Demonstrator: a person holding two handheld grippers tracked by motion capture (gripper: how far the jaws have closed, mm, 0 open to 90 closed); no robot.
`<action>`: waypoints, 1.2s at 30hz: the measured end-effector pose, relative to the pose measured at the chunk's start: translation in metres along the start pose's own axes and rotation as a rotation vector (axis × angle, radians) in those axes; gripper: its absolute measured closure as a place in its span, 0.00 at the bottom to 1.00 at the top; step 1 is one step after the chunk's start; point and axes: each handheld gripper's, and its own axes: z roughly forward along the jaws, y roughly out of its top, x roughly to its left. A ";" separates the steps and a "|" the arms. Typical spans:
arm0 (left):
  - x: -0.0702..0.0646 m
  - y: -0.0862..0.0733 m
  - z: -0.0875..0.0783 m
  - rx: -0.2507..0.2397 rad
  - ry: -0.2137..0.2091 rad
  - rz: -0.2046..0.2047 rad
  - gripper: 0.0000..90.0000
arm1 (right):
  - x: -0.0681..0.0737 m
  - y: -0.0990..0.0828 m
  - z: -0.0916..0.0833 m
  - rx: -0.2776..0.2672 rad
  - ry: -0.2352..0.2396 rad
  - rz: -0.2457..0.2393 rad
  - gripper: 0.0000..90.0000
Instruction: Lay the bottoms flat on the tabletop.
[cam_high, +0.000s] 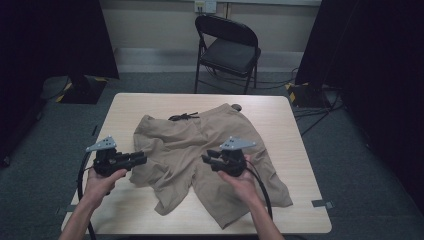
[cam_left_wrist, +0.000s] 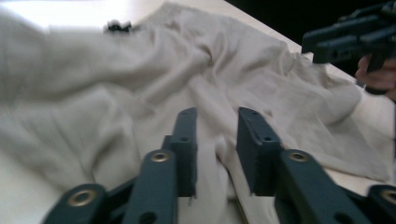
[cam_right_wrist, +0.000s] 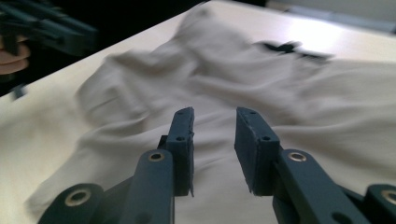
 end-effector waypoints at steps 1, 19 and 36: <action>0.001 -0.006 -0.001 0.003 0.004 -0.003 0.75 | 0.006 -0.004 0.005 0.004 0.021 -0.002 0.75; 0.017 -0.043 0.004 0.102 0.114 -0.038 0.52 | 0.079 -0.039 0.086 0.169 0.181 -0.058 0.43; 0.016 -0.043 0.010 0.120 0.046 0.010 0.95 | 0.083 -0.041 0.096 0.167 0.136 -0.077 0.93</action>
